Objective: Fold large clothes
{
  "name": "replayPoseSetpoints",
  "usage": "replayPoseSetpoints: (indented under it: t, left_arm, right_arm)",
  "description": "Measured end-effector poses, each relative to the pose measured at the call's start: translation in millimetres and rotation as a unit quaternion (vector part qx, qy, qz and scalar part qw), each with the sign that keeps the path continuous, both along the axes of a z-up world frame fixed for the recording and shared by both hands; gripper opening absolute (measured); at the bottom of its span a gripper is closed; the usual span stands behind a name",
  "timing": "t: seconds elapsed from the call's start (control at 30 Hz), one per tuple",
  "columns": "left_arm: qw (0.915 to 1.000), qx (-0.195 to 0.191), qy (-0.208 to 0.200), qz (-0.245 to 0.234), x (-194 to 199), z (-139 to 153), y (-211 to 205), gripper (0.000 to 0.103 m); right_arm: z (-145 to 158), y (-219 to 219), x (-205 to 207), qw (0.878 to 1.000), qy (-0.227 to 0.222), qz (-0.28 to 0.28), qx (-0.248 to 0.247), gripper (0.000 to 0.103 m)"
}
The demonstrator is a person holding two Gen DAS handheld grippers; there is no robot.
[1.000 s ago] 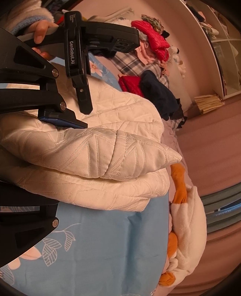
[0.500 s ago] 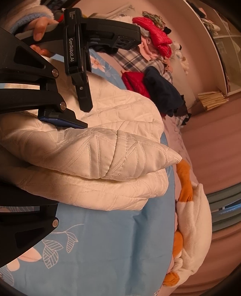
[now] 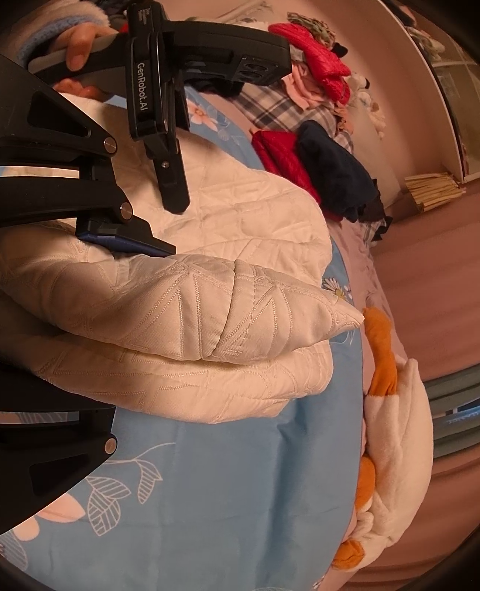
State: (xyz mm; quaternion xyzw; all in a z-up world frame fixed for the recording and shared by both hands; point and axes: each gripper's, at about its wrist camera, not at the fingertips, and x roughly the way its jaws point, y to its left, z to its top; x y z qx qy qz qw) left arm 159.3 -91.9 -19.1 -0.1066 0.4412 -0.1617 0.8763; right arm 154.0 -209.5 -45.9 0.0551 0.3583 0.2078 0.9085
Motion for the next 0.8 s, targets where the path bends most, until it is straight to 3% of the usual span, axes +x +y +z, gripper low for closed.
replayPoseSetpoints:
  t: [0.43,0.67,0.8]
  left_arm:
    - [0.9999,0.01,0.011,-0.005,5.9,3.5,-3.0,0.082]
    - [0.9996,0.019,0.018,-0.013,12.8,1.3,-5.2,0.082]
    - [0.9993,0.025,0.02,-0.019,14.6,0.9,-7.4,0.082]
  right_arm:
    - [-4.1,0.0,5.6,1.0,0.022,-0.008,-0.006,0.043]
    - [-12.9,-10.1,12.5,0.998,0.053,-0.018,0.023,0.048]
    - [-21.0,-20.8,15.8,0.994,0.08,-0.026,0.063,0.05]
